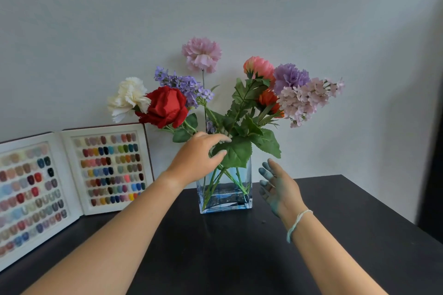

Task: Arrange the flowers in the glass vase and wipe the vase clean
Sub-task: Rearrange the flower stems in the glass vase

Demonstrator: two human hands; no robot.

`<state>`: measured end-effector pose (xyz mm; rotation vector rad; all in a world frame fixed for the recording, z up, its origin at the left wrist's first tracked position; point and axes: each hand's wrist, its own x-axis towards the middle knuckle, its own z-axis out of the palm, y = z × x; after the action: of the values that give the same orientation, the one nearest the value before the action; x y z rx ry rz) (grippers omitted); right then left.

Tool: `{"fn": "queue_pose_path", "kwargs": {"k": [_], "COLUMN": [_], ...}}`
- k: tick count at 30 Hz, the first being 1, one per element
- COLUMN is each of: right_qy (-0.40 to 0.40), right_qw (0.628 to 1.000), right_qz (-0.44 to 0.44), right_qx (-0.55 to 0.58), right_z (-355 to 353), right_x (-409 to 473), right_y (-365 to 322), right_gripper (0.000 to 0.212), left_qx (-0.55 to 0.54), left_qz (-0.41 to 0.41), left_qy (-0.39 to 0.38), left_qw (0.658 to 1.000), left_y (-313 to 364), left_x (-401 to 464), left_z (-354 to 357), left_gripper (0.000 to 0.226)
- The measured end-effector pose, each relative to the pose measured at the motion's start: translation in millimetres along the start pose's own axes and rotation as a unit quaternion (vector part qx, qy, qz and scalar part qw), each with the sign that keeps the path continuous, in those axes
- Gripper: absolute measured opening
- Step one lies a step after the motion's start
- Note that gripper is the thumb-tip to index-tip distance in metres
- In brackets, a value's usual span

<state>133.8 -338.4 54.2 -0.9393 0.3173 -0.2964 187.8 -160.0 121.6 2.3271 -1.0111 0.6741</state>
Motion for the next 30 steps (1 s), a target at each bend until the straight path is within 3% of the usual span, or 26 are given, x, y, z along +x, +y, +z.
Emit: {"fn": "queue_pose_path", "kwargs": {"k": [11,16,21,30], "right_qy": [0.018,0.041,0.039,-0.003], "right_qw": [0.998,0.984,0.958,0.934], "right_qz": [-0.040,-0.126,-0.173,-0.205], "right_qx": [-0.054,-0.118,-0.226,-0.294], "right_z": [-5,-12,-19,-16], "right_x": [-42,-49,-39,9], "right_y": [29,48,65,71], "right_gripper": [0.014,0.015,0.034,0.043], "left_qx": [-0.129,-0.214,-0.327,-0.448], "left_qz": [-0.135,-0.229,-0.296,-0.337], "left_qy": [0.064,0.087,0.096,0.101], "left_qw": [0.980,0.946,0.893,0.822], "left_y": [-10,-19,-33,-58], "left_x": [-85,-115,-124,-106], "left_z": [14,25,44,89], "left_gripper": [0.030,0.034,0.038,0.046]}}
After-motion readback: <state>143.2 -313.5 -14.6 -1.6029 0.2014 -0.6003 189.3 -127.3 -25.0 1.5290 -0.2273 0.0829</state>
